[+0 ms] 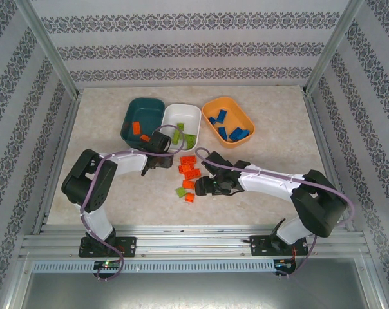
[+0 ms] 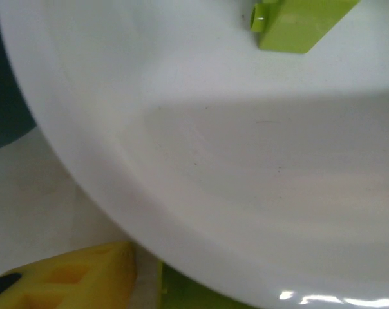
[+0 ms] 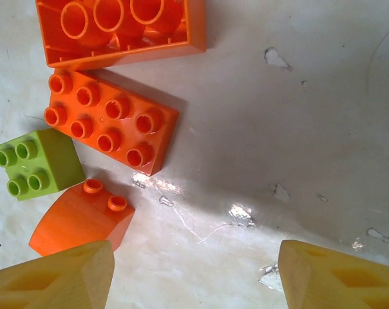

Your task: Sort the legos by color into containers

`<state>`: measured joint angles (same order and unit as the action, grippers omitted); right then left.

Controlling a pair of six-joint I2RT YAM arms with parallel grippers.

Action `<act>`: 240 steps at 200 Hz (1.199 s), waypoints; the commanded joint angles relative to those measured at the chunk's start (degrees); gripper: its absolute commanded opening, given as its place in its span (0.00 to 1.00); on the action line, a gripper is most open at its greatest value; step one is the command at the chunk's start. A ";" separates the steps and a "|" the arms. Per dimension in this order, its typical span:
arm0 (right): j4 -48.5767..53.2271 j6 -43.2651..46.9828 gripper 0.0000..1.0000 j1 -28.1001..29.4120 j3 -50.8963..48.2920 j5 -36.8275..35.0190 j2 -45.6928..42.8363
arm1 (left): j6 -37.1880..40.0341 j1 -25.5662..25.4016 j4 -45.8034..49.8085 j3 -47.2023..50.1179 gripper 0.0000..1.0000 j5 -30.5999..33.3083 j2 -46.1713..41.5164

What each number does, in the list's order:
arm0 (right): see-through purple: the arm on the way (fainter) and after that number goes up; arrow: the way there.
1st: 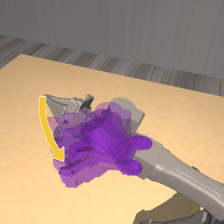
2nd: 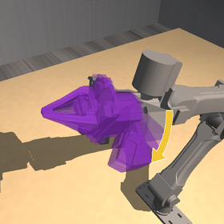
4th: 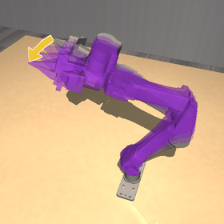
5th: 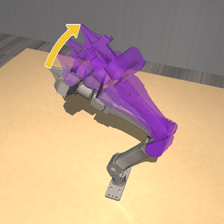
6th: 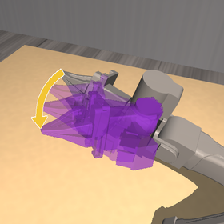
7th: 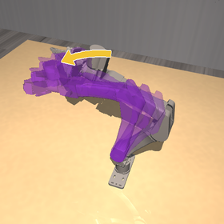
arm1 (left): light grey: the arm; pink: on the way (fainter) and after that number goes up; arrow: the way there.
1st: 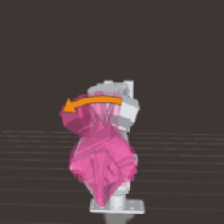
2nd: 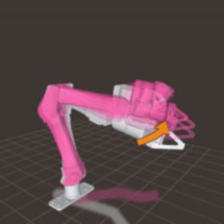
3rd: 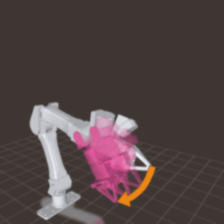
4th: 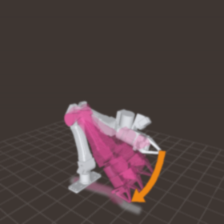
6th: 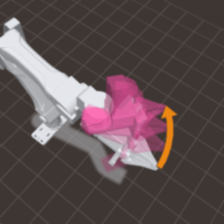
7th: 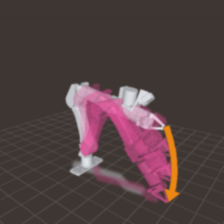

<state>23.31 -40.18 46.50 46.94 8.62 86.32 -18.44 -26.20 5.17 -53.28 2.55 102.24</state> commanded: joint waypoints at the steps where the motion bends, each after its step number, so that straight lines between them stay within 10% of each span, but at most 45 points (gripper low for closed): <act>1: 0.12 0.52 0.68 0.97 1.31 0.60 0.70 | 0.85 -1.67 -9.62 -0.38 0.45 -9.21 5.38; 162: -2.39 0.29 0.68 2.36 1.99 0.95 2.04 | -4.15 -1.76 10.04 10.67 0.33 -9.81 -22.24; 240: 4.46 6.00 0.67 8.42 13.99 -4.29 9.08 | 1.40 1.06 18.57 -12.59 0.34 -10.45 -16.86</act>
<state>24.60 -35.99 54.19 58.17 7.62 93.97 -20.03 -26.94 20.53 -58.41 -7.14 79.92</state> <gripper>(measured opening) 0.676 0.339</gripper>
